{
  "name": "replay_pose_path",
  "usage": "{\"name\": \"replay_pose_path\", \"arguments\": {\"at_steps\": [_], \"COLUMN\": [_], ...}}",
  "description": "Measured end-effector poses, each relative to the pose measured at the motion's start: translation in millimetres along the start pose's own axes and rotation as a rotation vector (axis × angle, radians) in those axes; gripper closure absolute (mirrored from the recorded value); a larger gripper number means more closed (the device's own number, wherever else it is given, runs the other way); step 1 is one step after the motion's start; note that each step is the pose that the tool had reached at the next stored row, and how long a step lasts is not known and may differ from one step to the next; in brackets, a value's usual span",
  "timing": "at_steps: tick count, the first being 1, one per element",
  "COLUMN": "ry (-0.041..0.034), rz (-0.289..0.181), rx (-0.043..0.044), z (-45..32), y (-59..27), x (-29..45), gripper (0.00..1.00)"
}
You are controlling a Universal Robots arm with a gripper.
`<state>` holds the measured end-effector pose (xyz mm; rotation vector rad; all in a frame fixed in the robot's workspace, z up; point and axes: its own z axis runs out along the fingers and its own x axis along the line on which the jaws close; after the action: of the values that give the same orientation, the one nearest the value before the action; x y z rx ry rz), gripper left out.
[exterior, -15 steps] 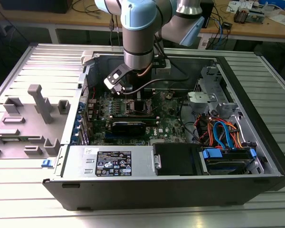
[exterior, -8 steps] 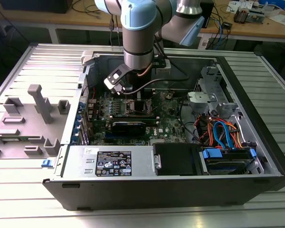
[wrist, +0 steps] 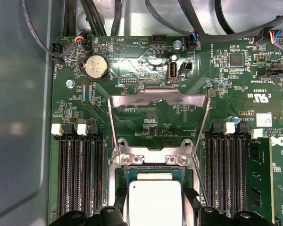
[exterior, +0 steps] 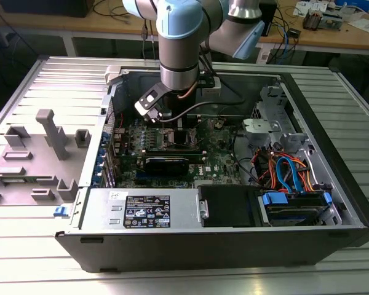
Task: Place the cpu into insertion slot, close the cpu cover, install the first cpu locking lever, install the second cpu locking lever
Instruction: 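Place the cpu into insertion slot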
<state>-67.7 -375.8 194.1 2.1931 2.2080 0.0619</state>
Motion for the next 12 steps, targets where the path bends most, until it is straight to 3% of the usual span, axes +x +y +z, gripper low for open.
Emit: {"name": "replay_pose_path", "arguments": {"at_steps": [12], "ry": [-0.0002], "rz": [0.0], "rx": [0.0002], "z": [-0.1], "y": [0.9], "x": [-0.1], "gripper": [0.46]}}
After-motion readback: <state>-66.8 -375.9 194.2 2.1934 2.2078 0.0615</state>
